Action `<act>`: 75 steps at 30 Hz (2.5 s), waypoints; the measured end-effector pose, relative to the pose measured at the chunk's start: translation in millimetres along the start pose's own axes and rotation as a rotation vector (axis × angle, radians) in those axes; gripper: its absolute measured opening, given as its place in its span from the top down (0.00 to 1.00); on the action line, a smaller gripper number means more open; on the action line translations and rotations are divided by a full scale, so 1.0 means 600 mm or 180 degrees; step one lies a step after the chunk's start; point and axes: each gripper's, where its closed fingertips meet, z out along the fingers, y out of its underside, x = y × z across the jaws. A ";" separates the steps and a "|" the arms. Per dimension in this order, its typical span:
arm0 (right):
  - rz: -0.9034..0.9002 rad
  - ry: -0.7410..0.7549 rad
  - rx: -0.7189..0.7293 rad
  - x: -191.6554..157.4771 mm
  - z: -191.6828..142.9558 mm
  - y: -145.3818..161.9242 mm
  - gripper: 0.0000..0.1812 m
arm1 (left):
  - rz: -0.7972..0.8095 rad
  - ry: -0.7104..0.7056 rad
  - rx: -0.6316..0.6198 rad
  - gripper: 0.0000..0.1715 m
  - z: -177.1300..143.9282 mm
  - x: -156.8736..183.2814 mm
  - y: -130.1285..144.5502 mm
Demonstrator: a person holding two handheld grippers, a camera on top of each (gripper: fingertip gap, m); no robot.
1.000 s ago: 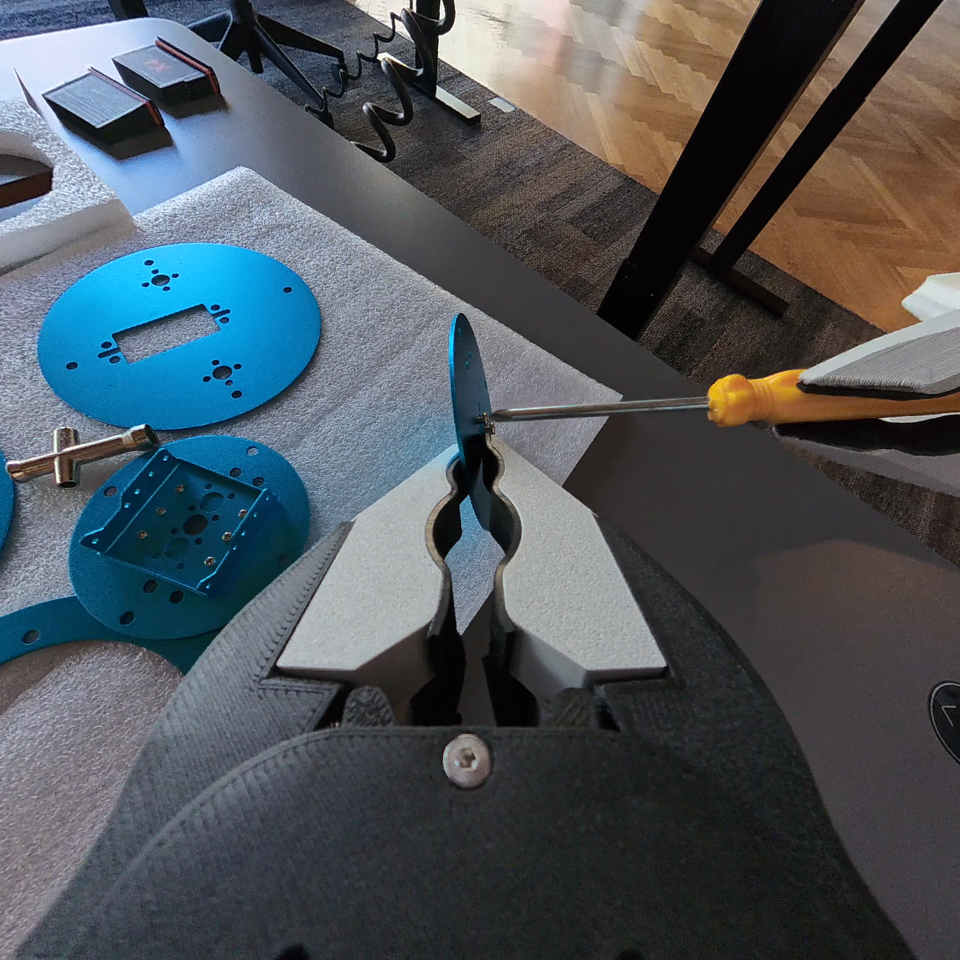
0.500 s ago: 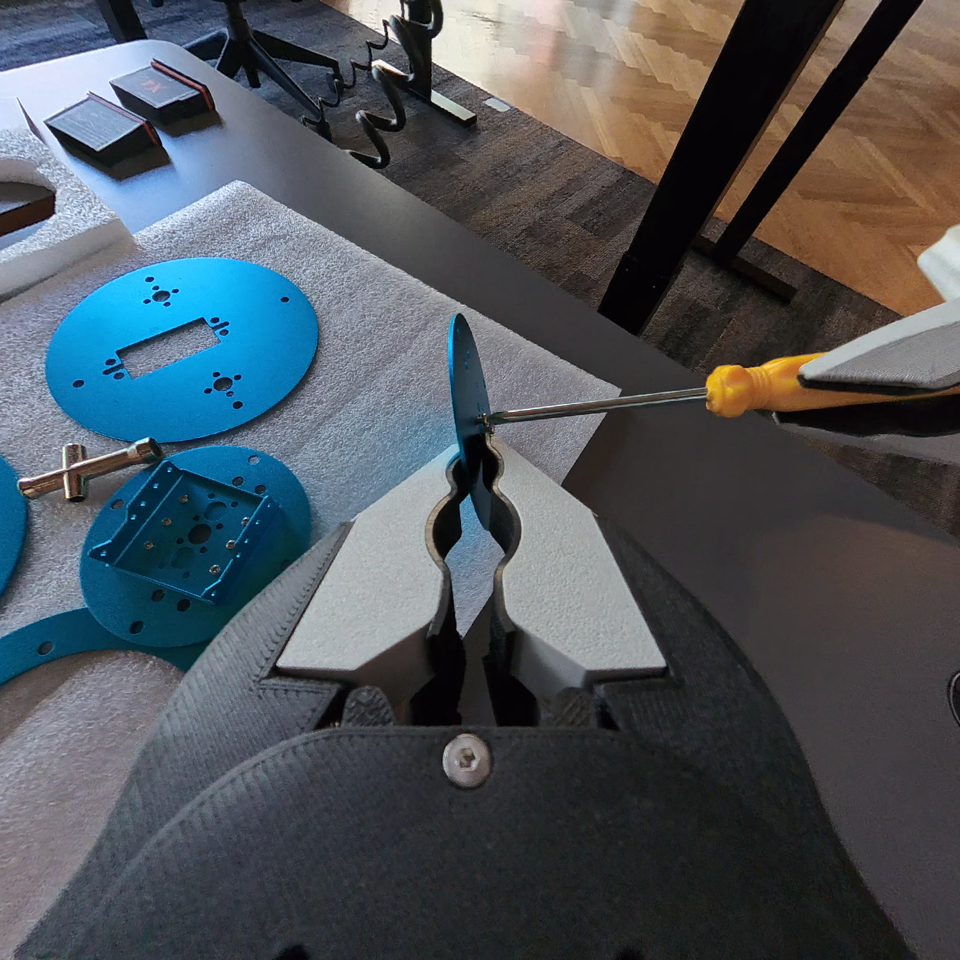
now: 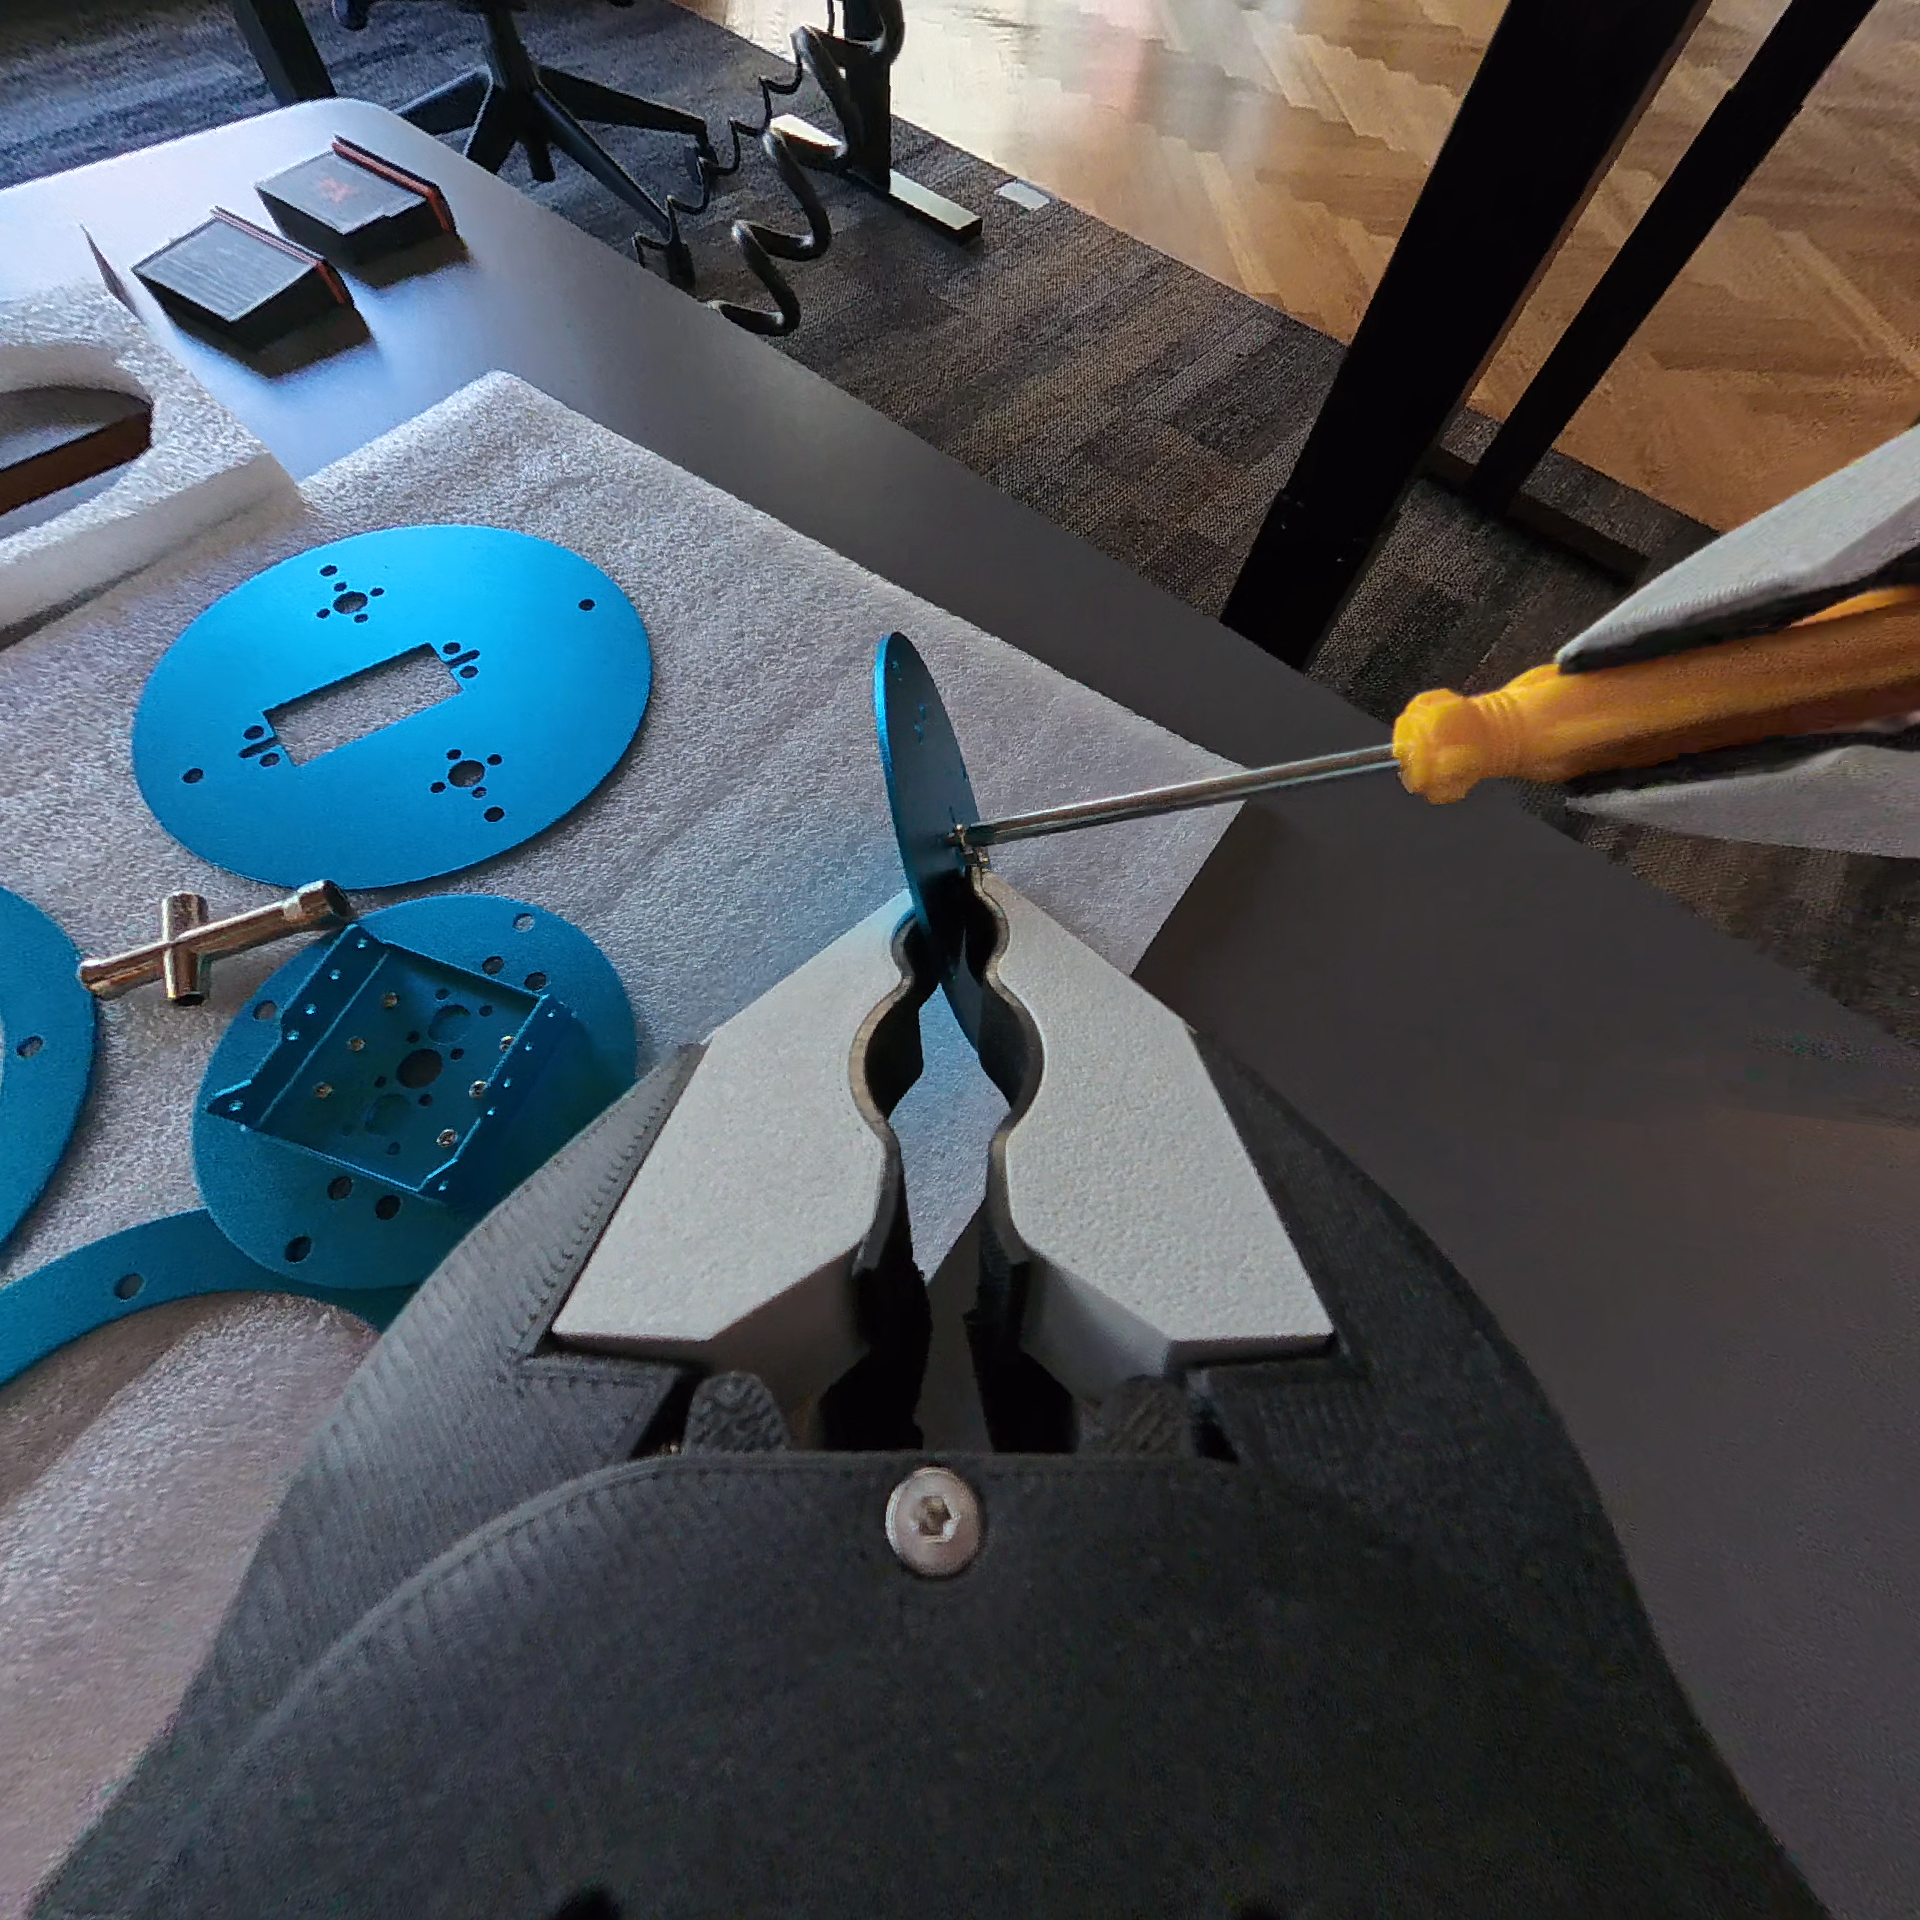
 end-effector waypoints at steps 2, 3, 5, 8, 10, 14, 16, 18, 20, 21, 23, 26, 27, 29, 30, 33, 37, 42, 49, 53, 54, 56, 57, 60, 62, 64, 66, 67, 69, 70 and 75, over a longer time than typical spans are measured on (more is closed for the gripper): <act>0.1435 0.0059 0.0052 0.003 -0.001 0.006 0.92 | -0.0006 -0.0039 0.0001 0.99 0.000 0.001 -0.001; 0.2079 0.0063 0.0083 0.004 -0.002 0.010 0.92 | 0.0020 -0.0077 -0.0005 0.99 0.001 0.001 -0.001; 0.3340 0.0021 0.0225 0.007 -0.004 0.015 0.92 | 0.0078 -0.0146 -0.0018 0.99 0.002 0.002 -0.003; 0.5106 -0.0228 0.0489 0.006 -0.006 0.035 0.92 | 0.0113 -0.0149 -0.0019 0.99 0.002 0.005 -0.003; 0.5731 -0.0403 0.0607 0.002 -0.010 0.045 0.92 | 0.0120 -0.0144 -0.0014 0.99 0.002 0.006 -0.003; 0.4627 -0.0284 0.0590 0.005 -0.026 0.033 0.92 | 0.0087 -0.0121 -0.0006 0.99 0.002 0.004 -0.003; 0.3484 -0.0218 0.0693 0.019 -0.034 0.008 0.92 | 0.0090 -0.0108 -0.0004 0.99 0.002 0.004 -0.003; 0.2257 -0.0216 0.0569 0.020 -0.034 -0.008 0.92 | 0.0085 -0.0089 0.0001 0.99 0.002 0.005 -0.003; 0.0973 -0.0126 0.0237 0.014 -0.028 -0.003 0.92 | 0.0073 -0.0072 0.0001 0.99 0.002 0.005 -0.002; 0.0324 -0.0037 0.0117 0.013 -0.025 0.000 0.92 | 0.0065 -0.0064 0.0001 0.99 0.001 0.005 -0.002; -0.0685 0.0189 -0.0101 0.017 -0.020 0.008 0.92 | 0.0053 -0.0052 0.0001 0.99 0.001 0.005 -0.001; -0.1335 0.0046 -0.0104 -0.009 -0.012 0.009 0.92 | 0.0057 -0.0043 0.0004 0.99 0.001 0.005 -0.001; -0.1461 0.0049 -0.0101 -0.012 -0.011 0.009 0.92 | 0.0059 -0.0044 0.0004 0.99 0.001 0.005 -0.001; -0.1641 0.0079 -0.0094 -0.015 -0.011 0.007 0.92 | 0.0061 -0.0042 0.0004 0.99 0.001 0.005 -0.001; -0.1679 0.0078 -0.0083 -0.016 -0.011 0.005 0.92 | 0.0057 -0.0039 0.0007 0.99 0.001 0.004 -0.001; -0.1702 0.0104 -0.0066 -0.015 -0.010 0.002 0.92 | 0.0050 -0.0032 0.0008 0.99 0.002 0.004 -0.001; -0.1711 0.0115 -0.0102 -0.013 -0.006 0.006 0.92 | 0.0055 -0.0026 0.0013 0.99 0.001 0.005 -0.002; -0.1695 0.0103 -0.0063 -0.014 -0.004 0.002 0.92 | 0.0050 -0.0026 0.0013 0.99 0.001 0.004 -0.001; -0.1680 0.0076 -0.0068 -0.018 -0.003 0.002 0.92 | 0.0051 -0.0024 0.0016 0.99 0.002 0.004 -0.001; -0.1695 0.0060 -0.0073 -0.017 -0.002 0.003 0.92 | 0.0048 -0.0018 0.0014 0.99 0.001 0.004 -0.001; -0.1742 0.0051 -0.0078 -0.017 -0.002 0.003 0.92 | 0.0058 -0.0018 0.0013 0.99 0.001 0.004 -0.001; -0.1980 0.0014 -0.0027 -0.021 -0.004 0.000 0.92 | 0.0068 -0.0009 0.0011 0.99 0.001 0.006 -0.001; -0.2120 0.0003 -0.0017 -0.022 -0.005 0.000 0.92 | 0.0076 -0.0010 0.0009 0.99 0.001 0.007 -0.001; -0.2641 -0.0040 0.0020 -0.022 -0.006 0.002 0.92 | 0.0088 0.0031 0.0001 0.99 0.001 0.008 -0.001; -0.3003 -0.0078 0.0051 -0.023 -0.007 0.002 0.92 | 0.0082 0.0040 0.0002 0.99 0.001 0.008 -0.001; -0.3317 -0.0061 0.0002 -0.017 -0.004 0.005 0.92 | 0.0120 0.0032 -0.0012 0.99 0.000 0.008 -0.001; -0.3595 -0.0106 0.0018 -0.019 -0.003 0.004 0.92 | 0.0141 0.0017 -0.0018 0.99 0.000 0.007 0.000; -0.3662 -0.0117 0.0012 -0.018 -0.002 0.003 0.92 | 0.0160 0.0011 -0.0022 0.99 0.000 0.006 0.000; -0.3565 -0.0169 0.0030 -0.019 0.000 0.002 0.92 | 0.0149 0.0007 -0.0024 0.99 0.000 0.004 0.000; -0.3395 -0.0178 0.0042 -0.017 0.001 0.001 0.92 | 0.0132 0.0006 -0.0020 0.99 0.000 0.004 0.000; -0.1299 -0.0099 0.0103 -0.012 0.006 -0.008 0.92 | 0.0084 -0.0026 -0.0017 0.98 0.001 0.001 0.000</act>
